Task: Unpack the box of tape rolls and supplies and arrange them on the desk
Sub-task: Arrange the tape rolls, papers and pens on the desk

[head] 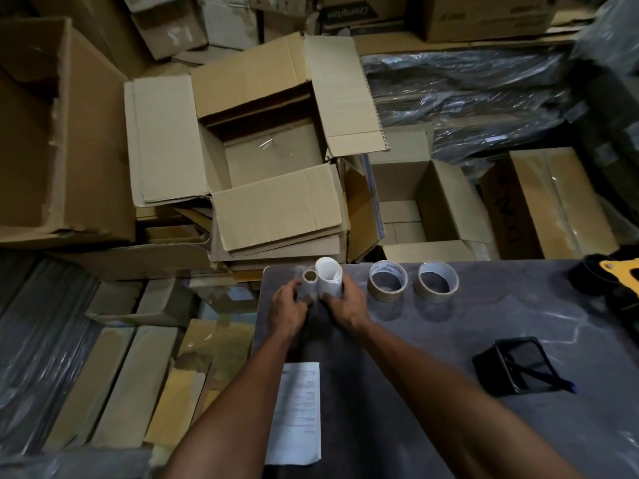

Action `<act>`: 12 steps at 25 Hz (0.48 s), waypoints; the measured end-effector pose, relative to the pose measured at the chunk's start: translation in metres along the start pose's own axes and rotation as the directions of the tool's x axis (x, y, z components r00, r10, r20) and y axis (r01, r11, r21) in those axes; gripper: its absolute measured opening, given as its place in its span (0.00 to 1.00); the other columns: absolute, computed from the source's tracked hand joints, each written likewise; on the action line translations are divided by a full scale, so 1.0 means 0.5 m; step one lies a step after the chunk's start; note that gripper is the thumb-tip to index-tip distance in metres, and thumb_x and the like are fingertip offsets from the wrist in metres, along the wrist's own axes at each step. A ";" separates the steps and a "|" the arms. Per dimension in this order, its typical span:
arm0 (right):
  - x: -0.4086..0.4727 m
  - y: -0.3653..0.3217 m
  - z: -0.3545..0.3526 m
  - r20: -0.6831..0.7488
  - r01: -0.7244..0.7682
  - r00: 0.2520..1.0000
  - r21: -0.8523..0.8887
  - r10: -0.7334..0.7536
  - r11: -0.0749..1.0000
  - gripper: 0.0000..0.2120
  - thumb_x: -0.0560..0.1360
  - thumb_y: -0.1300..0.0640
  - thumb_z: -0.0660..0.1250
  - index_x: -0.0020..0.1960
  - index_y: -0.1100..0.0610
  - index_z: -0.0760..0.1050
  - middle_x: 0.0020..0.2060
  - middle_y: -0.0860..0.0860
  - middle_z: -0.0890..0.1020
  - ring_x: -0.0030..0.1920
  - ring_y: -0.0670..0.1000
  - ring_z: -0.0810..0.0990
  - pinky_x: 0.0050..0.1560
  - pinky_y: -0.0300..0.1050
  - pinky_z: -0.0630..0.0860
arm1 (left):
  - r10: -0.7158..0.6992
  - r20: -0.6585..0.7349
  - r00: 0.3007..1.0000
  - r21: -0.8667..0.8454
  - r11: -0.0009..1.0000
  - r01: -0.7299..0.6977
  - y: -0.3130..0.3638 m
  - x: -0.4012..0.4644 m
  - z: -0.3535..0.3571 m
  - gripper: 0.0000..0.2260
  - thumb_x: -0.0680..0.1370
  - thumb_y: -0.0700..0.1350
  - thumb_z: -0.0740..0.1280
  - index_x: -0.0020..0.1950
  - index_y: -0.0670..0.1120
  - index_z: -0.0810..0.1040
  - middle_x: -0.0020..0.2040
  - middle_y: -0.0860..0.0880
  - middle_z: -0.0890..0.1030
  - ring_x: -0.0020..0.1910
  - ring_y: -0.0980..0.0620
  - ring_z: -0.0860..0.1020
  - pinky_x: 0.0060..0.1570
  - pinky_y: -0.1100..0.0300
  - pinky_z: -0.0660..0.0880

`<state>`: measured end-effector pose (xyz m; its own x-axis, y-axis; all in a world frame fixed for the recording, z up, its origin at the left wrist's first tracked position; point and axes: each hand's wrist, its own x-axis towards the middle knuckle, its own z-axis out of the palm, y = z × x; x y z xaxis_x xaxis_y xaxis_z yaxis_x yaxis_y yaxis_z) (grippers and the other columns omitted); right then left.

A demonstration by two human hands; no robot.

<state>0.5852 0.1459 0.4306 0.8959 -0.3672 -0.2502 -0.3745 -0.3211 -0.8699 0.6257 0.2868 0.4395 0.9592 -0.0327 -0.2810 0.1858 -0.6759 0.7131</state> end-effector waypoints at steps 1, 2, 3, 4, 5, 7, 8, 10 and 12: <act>0.004 -0.003 0.001 -0.001 -0.017 1.000 -0.008 0.017 1.000 0.24 0.72 0.51 0.74 0.65 0.53 0.71 0.62 0.53 0.78 0.64 0.54 0.76 0.63 0.51 0.73 | -0.003 -0.003 1.000 0.006 1.000 0.003 0.004 0.000 0.001 0.19 0.76 0.43 0.71 0.67 0.49 0.76 0.64 0.44 0.79 0.62 0.45 0.77 0.61 0.49 0.76; 0.004 -0.008 -0.002 0.007 -0.029 1.000 -0.010 0.029 1.000 0.23 0.72 0.52 0.73 0.65 0.54 0.71 0.62 0.54 0.78 0.63 0.55 0.76 0.63 0.51 0.73 | 0.002 -0.006 1.000 0.006 1.000 -0.002 0.006 0.000 0.004 0.18 0.76 0.42 0.71 0.66 0.47 0.78 0.62 0.43 0.80 0.61 0.45 0.78 0.59 0.51 0.77; 0.003 -0.008 -0.004 0.014 -0.021 1.000 -0.010 0.021 1.000 0.23 0.73 0.53 0.73 0.65 0.55 0.72 0.62 0.54 0.79 0.63 0.55 0.76 0.63 0.52 0.73 | 0.004 -0.004 1.000 0.014 1.000 -0.004 0.011 -0.005 0.005 0.17 0.76 0.41 0.71 0.64 0.46 0.79 0.60 0.43 0.82 0.59 0.45 0.79 0.56 0.53 0.77; -0.001 -0.009 -0.008 0.019 -0.007 1.000 -0.016 0.008 1.000 0.23 0.73 0.54 0.73 0.65 0.55 0.72 0.62 0.55 0.79 0.64 0.55 0.76 0.63 0.52 0.73 | 0.013 -0.002 1.000 0.010 1.000 -0.013 0.011 -0.009 0.007 0.16 0.76 0.42 0.71 0.63 0.46 0.80 0.58 0.44 0.83 0.57 0.46 0.80 0.53 0.56 0.76; -0.009 -0.007 -0.011 0.019 0.011 1.000 -0.018 -0.011 1.000 0.23 0.73 0.55 0.72 0.66 0.55 0.72 0.63 0.55 0.79 0.64 0.55 0.76 0.64 0.52 0.73 | 0.013 0.007 1.000 0.007 1.000 -0.013 0.012 -0.017 0.009 0.15 0.75 0.43 0.72 0.62 0.47 0.81 0.57 0.45 0.83 0.56 0.47 0.80 0.51 0.57 0.76; -0.031 0.006 -0.023 0.016 0.022 1.000 -0.017 -0.021 1.000 0.24 0.73 0.58 0.72 0.68 0.55 0.72 0.63 0.54 0.79 0.64 0.53 0.76 0.64 0.50 0.73 | 0.020 0.039 0.999 0.012 1.000 -0.020 0.008 -0.040 0.018 0.14 0.74 0.46 0.74 0.59 0.51 0.82 0.55 0.47 0.84 0.54 0.48 0.80 0.52 0.54 0.78; -0.046 0.017 -0.032 0.013 0.022 1.000 -0.012 -0.022 1.000 0.25 0.72 0.58 0.73 0.68 0.55 0.72 0.62 0.53 0.80 0.63 0.52 0.77 0.63 0.49 0.74 | 0.030 0.058 0.998 0.034 0.999 -0.032 0.002 -0.055 0.026 0.13 0.73 0.48 0.74 0.58 0.53 0.82 0.54 0.48 0.83 0.53 0.49 0.80 0.52 0.51 0.79; -0.078 0.046 -0.055 0.014 0.036 0.999 0.001 -0.036 0.999 0.24 0.71 0.57 0.74 0.66 0.53 0.74 0.58 0.49 0.81 0.60 0.49 0.79 0.59 0.46 0.76 | 0.041 0.082 0.996 0.087 0.995 -0.048 -0.004 -0.094 0.040 0.13 0.72 0.52 0.73 0.56 0.56 0.82 0.54 0.49 0.82 0.51 0.48 0.80 0.51 0.48 0.79; -0.118 0.074 -0.082 0.044 0.048 0.998 0.004 -0.048 0.999 0.24 0.70 0.55 0.75 0.64 0.51 0.75 0.56 0.46 0.82 0.57 0.46 0.80 0.58 0.46 0.78 | 0.074 0.112 0.991 0.121 0.989 -0.088 -0.007 -0.140 0.050 0.13 0.73 0.53 0.73 0.57 0.55 0.82 0.55 0.48 0.80 0.52 0.47 0.79 0.52 0.50 0.78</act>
<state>0.5089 0.1199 0.4306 0.9223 -0.3131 -0.2267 -0.3304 -0.3344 -0.8826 0.5527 0.2733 0.4406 0.9405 -0.1647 -0.2972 0.0738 -0.7549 0.6517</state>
